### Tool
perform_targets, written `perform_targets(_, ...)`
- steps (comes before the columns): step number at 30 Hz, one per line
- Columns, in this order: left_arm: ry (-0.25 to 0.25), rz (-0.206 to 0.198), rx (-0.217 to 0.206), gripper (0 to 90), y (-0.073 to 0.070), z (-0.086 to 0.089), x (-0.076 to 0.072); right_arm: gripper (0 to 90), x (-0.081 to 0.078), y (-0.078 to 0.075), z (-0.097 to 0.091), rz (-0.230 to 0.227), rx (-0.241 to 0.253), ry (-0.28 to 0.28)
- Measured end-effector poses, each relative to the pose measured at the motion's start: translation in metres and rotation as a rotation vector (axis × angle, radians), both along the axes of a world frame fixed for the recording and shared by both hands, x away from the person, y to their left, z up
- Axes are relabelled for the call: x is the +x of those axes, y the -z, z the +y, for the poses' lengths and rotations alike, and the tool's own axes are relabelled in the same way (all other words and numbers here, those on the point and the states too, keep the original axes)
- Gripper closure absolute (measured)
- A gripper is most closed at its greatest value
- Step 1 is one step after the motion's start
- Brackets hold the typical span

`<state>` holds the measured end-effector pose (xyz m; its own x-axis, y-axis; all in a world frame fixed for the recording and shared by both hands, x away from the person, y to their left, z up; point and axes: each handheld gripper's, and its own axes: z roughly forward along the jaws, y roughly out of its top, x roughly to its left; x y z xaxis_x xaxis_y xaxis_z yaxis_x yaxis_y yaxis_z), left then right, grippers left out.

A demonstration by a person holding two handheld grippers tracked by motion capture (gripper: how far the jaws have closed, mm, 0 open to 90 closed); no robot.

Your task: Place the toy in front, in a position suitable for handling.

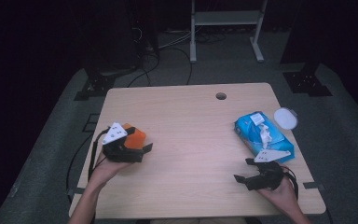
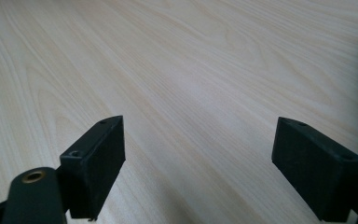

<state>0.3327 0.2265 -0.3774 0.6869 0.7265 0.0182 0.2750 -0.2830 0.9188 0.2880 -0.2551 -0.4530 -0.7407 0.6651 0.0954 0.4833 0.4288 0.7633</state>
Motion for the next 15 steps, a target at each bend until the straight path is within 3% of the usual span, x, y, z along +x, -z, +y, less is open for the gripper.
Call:
perform_targets(3,-0.024,-0.006,0.0,6.5,-0.001,0.011,0.003,16.2,0.001,0.0,0.0,0.005,0.001,0.001)
perform_targets(4,-0.056,-0.005,-0.003,6.5,-0.001,0.025,0.007,16.2,0.001,0.0,0.0,0.005,0.001,-0.002)
perform_targets(9,-0.124,0.011,-0.027,6.5,0.006,0.051,0.017,16.2,0.0,0.001,0.001,0.006,-0.007,-0.006)
perform_targets(15,-0.159,0.036,-0.027,6.9,0.02,0.067,0.024,16.2,-0.001,0.001,0.004,0.006,-0.017,-0.014)
